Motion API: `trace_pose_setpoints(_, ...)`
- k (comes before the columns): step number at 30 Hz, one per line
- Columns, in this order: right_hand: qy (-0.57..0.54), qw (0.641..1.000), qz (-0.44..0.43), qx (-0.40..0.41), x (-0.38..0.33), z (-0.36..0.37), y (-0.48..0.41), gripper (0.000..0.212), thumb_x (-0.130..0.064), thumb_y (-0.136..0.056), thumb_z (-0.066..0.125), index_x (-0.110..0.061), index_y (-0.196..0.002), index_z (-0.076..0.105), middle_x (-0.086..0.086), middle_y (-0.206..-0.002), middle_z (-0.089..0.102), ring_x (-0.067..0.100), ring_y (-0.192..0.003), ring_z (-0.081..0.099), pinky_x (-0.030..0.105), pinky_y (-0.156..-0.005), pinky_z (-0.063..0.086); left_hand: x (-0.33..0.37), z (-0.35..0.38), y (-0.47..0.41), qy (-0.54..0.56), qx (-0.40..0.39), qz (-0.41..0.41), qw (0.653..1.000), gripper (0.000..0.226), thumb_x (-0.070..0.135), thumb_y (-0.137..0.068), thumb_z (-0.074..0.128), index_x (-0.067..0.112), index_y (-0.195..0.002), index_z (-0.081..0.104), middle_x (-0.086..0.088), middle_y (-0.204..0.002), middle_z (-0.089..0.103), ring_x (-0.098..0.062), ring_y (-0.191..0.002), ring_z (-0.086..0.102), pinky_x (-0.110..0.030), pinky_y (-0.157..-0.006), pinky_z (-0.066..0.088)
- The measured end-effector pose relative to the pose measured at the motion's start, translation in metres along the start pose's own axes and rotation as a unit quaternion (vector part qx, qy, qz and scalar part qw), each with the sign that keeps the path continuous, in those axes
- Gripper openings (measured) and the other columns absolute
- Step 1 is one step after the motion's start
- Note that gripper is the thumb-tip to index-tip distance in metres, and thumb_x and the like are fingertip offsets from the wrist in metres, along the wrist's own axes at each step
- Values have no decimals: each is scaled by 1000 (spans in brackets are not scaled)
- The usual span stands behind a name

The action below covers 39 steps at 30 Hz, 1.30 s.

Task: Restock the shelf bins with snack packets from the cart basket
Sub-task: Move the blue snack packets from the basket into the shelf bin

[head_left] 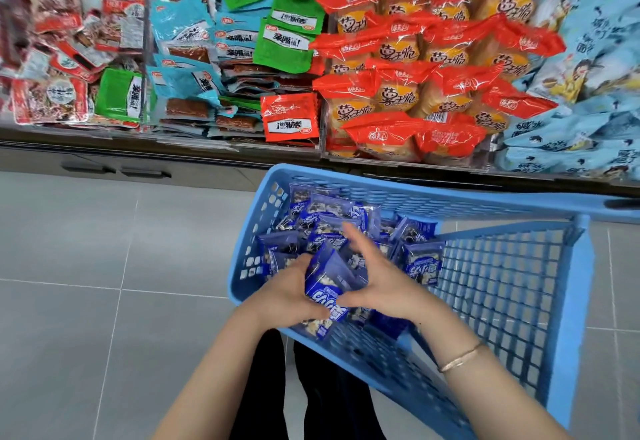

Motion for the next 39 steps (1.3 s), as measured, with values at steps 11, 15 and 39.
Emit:
trace_pose_setpoints(11,-467,883,35,34,-5,3,-9,46,-22,-56,79,-12,-97,61,6,-86,67,10,-88,69,31,-80,52,-2,-41,8,612,8,56,789,113,62,-43,86,-1,-127,45,-23,-127,53,-37,-114,53,-49,-98,45)
trace_pose_setpoints(15,-528,843,39,96,-8,33,-26,56,-17,-65,79,-14,-116,58,1,-88,74,16,-82,70,31,-71,54,7,-28,2,596,126,109,785,75,24,-76,76,7,-139,40,-19,-133,56,-32,-122,55,-46,-102,45)
trace_pose_setpoints(39,-31,995,-4,98,50,9,-17,30,-16,-79,73,-38,-85,54,-9,-90,65,12,-81,64,29,-68,52,-80,-91,50,506,315,11,803,38,-6,-77,65,15,-107,59,-8,-92,73,-21,-76,72,-28,-59,57)
Point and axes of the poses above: each hand's wrist, its own y-axis away from the middle knuckle, its own z-axis out of the palm, x = y × z, the point moved 10 cm from there along -y, towards the middle knuckle
